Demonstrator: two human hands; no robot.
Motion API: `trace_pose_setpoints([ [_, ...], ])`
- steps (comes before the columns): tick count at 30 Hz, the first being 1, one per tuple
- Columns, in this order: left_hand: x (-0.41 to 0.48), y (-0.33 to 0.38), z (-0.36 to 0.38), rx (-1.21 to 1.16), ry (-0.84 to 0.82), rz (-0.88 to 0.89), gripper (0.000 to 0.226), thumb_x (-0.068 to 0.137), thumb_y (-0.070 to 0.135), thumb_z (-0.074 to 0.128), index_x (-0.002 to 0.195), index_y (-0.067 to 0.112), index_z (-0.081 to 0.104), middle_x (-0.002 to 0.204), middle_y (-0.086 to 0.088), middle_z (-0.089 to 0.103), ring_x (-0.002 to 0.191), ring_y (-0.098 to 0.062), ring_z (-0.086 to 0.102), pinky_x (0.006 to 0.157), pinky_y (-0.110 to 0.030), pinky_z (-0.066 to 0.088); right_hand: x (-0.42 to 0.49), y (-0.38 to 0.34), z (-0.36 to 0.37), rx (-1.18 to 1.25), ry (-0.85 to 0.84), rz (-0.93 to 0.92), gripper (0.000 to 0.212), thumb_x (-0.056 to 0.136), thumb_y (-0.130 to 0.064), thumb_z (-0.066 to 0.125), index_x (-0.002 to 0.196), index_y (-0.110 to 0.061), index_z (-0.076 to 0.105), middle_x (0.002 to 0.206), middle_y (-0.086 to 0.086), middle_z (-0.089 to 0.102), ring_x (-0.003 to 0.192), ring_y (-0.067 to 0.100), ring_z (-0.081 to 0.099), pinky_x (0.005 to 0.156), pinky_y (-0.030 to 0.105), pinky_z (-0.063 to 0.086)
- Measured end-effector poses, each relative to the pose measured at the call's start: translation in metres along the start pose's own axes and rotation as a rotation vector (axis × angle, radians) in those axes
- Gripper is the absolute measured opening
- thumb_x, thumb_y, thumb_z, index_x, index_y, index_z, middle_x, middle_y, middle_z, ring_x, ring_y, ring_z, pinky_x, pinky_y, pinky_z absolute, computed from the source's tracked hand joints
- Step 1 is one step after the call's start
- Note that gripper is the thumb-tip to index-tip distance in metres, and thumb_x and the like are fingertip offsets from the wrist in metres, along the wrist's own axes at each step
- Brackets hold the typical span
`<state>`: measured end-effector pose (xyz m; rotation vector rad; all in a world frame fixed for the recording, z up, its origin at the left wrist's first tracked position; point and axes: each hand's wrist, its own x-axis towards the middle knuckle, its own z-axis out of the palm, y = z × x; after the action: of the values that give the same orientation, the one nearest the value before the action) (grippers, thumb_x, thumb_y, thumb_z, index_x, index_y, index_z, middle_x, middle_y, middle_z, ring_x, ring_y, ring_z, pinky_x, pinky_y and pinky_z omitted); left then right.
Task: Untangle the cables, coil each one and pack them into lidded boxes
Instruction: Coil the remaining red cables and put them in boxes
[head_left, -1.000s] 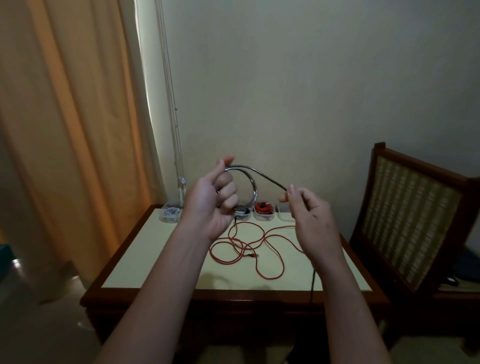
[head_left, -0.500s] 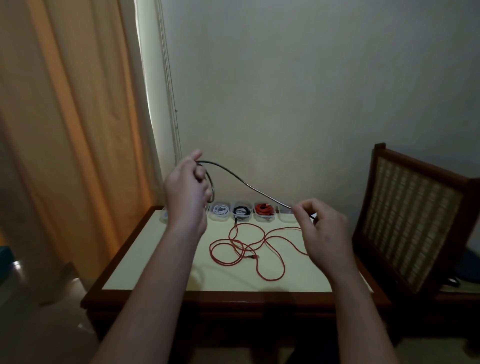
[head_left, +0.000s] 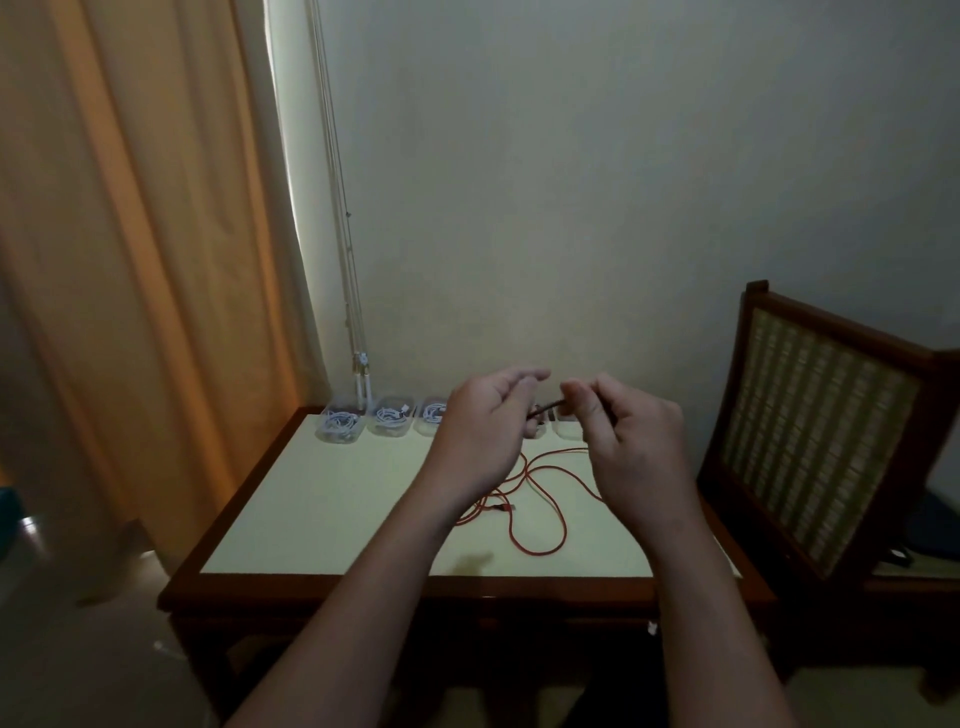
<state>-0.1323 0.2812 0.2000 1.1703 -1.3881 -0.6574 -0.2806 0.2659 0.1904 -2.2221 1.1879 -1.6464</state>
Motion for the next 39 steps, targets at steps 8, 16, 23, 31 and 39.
trace_pose_setpoints([
  [8, 0.0, 0.014, -0.003, -0.819, -0.28, -0.305, 0.025, 0.093, 0.031, 0.059, 0.096, 0.013, 0.076, 0.047, 0.01, 0.019, 0.034, -0.001, 0.015, 0.033, -0.017, 0.009, 0.0, -0.007, 0.003, 0.133, -0.047, 0.277, 0.045, 0.107, -0.047, 0.037, 0.098, -0.019, 0.071, 0.08, -0.001, 0.067, 0.075, 0.01, 0.06, 0.066, 0.033, 0.046],
  [16, 0.0, 0.016, -0.006, -1.038, -0.332, -0.395, 0.032, 0.089, 0.023, 0.053, 0.112, 0.005, 0.068, 0.045, 0.01, 0.021, 0.04, -0.007, 0.006, 0.034, -0.017, 0.009, -0.005, -0.024, 0.012, 0.324, -0.092, 0.378, 0.052, 0.109, -0.041, 0.033, 0.064, -0.015, 0.04, 0.057, -0.002, 0.04, 0.053, 0.009, 0.036, 0.048, 0.018, 0.029],
  [23, -0.001, 0.017, 0.004, -0.97, -0.255, -0.386, 0.027, 0.1, 0.029, 0.049, 0.102, 0.01, 0.069, 0.044, 0.009, 0.019, 0.031, -0.003, 0.015, 0.031, -0.017, 0.008, -0.006, -0.025, 0.017, 0.293, -0.043, 0.325, 0.052, 0.109, -0.041, 0.032, 0.065, -0.015, 0.038, 0.054, -0.004, 0.034, 0.05, 0.006, 0.031, 0.048, 0.021, 0.026],
  [31, -0.003, 0.018, 0.005, -0.973, -0.255, -0.377, 0.029, 0.105, 0.029, 0.044, 0.097, 0.014, 0.067, 0.044, 0.011, 0.018, 0.031, 0.0, 0.016, 0.028, -0.015, 0.012, -0.007, -0.022, 0.015, 0.304, -0.044, 0.301, 0.053, 0.11, -0.038, 0.033, 0.066, -0.01, 0.039, 0.058, 0.0, 0.034, 0.051, 0.007, 0.03, 0.047, 0.021, 0.024],
  [39, -0.001, 0.017, -0.015, -1.036, -0.123, -0.374, 0.022, 0.103, 0.025, 0.046, 0.098, 0.012, 0.063, 0.045, 0.01, 0.022, 0.031, -0.001, 0.019, 0.031, -0.016, 0.01, -0.008, -0.009, 0.006, 0.286, -0.108, 0.324, 0.049, 0.105, -0.047, 0.043, 0.075, -0.011, 0.058, 0.059, -0.005, 0.044, 0.054, 0.007, 0.037, 0.051, 0.024, 0.03],
])
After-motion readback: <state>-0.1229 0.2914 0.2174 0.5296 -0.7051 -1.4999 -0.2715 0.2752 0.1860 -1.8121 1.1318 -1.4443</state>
